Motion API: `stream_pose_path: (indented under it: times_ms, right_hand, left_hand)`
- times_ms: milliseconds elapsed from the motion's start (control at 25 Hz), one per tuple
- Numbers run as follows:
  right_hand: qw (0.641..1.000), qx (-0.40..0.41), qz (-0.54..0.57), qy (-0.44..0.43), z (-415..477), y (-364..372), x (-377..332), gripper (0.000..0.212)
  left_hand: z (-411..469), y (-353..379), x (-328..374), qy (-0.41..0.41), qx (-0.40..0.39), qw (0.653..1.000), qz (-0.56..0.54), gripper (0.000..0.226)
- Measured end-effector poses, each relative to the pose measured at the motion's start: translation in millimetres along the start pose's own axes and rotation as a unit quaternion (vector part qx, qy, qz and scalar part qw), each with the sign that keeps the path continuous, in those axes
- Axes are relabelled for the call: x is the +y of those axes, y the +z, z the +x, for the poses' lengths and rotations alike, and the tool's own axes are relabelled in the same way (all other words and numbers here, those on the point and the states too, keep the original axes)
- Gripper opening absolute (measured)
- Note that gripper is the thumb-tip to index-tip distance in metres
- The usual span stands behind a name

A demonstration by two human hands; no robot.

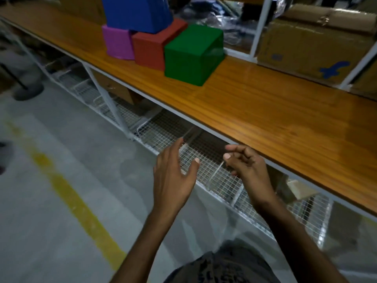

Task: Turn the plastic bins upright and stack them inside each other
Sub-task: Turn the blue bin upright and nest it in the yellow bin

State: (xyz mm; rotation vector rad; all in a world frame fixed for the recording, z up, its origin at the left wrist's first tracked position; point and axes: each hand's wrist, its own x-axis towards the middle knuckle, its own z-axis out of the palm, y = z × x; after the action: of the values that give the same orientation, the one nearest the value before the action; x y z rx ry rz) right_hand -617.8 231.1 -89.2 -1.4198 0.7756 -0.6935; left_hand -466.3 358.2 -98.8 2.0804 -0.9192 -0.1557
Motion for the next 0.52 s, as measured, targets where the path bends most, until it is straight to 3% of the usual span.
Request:
stream_pose_path:
  times_ms: [240,520]
  right_hand:
    - [0.991,0.013,-0.086,-0.099,90.6,53.9,-7.7,0.026]
    - [0.986,0.031,-0.108,-0.127,228.7,103.2,-21.3,0.028]
  left_hand:
    - [104.6,-14.6,-30.4,0.091,0.031,0.988,0.125,0.063]
    - [249.2,-26.5,-49.2,0.116,0.044,0.981,0.148,0.068]
